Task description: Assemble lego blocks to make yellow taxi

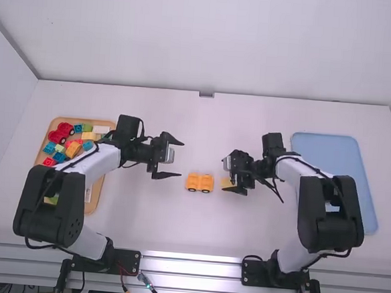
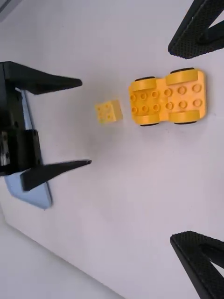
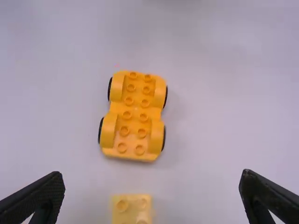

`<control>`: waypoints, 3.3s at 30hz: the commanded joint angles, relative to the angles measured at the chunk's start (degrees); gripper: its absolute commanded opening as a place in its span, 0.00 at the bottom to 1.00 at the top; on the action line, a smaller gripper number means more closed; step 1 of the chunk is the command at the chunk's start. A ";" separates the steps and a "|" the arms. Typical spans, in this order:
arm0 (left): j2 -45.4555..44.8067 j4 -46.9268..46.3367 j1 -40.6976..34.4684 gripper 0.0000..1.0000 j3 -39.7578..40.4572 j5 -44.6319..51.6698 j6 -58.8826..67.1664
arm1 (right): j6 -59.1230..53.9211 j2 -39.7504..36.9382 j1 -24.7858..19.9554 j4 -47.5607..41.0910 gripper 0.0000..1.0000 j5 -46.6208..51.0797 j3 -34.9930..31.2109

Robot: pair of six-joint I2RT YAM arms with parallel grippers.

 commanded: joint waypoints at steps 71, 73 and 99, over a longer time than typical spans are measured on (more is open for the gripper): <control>1.95 12.57 -1.29 0.99 -5.79 1.95 -6.73 | 2.93 18.86 -7.13 11.17 0.44 -0.24 -2.99; 1.95 12.57 -1.31 0.99 -5.79 1.97 -6.73 | 1.57 18.88 -7.45 10.69 0.44 -1.25 -3.04; 9.86 18.03 -2.27 0.99 -5.79 7.54 -6.71 | -0.81 18.64 -8.02 1.88 0.15 -10.14 1.40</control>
